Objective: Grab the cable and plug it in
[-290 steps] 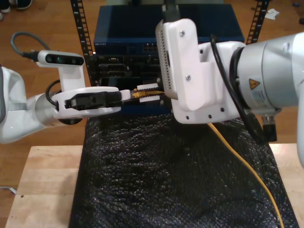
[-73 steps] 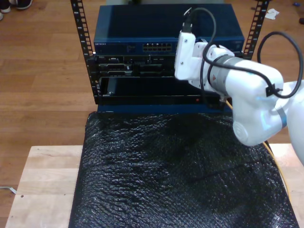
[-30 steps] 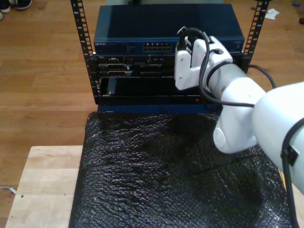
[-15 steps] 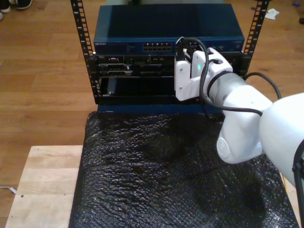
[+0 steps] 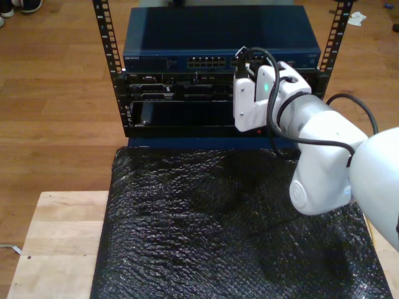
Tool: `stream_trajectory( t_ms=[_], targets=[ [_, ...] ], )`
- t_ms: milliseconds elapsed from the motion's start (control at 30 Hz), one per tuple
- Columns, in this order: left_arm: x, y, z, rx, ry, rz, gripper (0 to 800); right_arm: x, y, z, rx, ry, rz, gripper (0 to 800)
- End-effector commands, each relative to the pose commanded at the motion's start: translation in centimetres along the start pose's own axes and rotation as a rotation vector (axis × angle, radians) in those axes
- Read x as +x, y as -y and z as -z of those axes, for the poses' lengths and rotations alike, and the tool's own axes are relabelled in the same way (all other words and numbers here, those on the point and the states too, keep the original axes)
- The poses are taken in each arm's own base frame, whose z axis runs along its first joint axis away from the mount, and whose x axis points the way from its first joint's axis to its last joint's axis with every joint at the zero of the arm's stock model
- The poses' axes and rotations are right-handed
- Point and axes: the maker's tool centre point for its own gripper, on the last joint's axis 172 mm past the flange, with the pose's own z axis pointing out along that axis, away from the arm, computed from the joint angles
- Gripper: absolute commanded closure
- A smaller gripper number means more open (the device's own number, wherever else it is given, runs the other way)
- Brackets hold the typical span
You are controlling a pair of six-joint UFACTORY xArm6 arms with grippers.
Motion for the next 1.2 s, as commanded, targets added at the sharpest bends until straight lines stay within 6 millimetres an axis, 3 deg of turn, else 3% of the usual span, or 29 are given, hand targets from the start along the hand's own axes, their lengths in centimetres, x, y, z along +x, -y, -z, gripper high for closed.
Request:
stream_trajectory(
  t_ms=[133, 333, 700, 800, 1200],
  targets=[
    [0.0, 0.0, 0.0, 0.0, 0.0, 0.0, 1, -0.6, 0.4, -0.2, -0.034, 0.016, -0.016, 800],
    [0.0, 0.0, 0.0, 0.0, 0.0, 0.0, 1, -3.4, 0.6, 0.2, -0.082, 0.101, -0.078, 800],
    [0.0, 0.0, 0.0, 0.0, 0.0, 0.0, 1, -4.6, 1.2, -0.2, -0.097, 0.126, -0.084, 800],
    [0.0, 0.0, 0.0, 0.0, 0.0, 0.0, 1, -6.0, 0.2, 0.2, -0.177, 0.148, -0.081, 800],
    [0.0, 0.0, 0.0, 0.0, 0.0, 0.0, 1, -5.8, 1.1, 0.3, -0.232, 0.149, -0.069, 800]
  ],
)
